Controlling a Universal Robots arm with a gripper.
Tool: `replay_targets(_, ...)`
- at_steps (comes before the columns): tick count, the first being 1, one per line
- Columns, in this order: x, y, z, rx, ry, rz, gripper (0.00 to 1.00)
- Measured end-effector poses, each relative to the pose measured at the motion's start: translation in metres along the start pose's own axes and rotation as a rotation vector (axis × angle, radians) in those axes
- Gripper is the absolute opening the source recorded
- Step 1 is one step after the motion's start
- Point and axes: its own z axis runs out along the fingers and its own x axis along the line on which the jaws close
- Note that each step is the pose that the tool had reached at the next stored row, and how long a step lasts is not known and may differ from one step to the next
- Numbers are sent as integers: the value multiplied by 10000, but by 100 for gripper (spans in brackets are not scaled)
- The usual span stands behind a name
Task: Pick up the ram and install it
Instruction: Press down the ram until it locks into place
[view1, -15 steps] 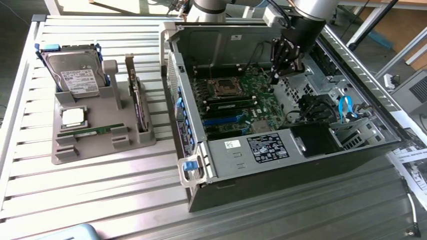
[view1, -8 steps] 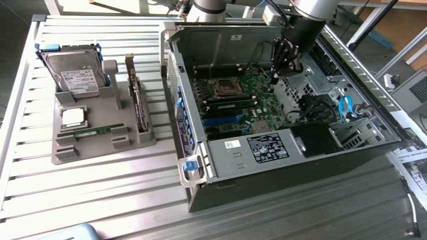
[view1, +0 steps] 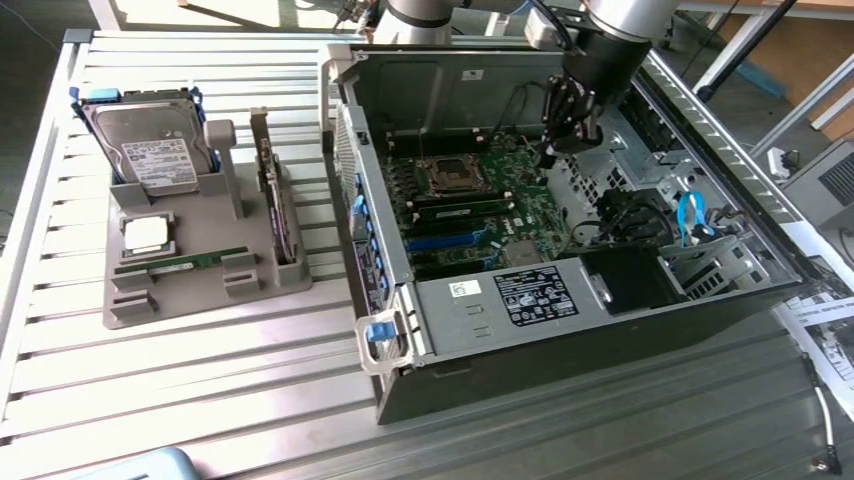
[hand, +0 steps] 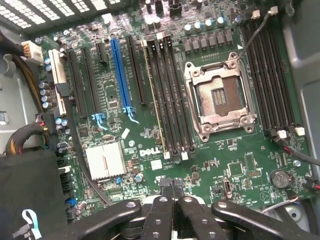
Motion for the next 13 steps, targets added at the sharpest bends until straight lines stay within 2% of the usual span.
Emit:
replay_targets(6, 0, 0, 0, -52, -32, 559, 11)
replay_targets(13, 0, 0, 1, -136, -87, 1454, 11)
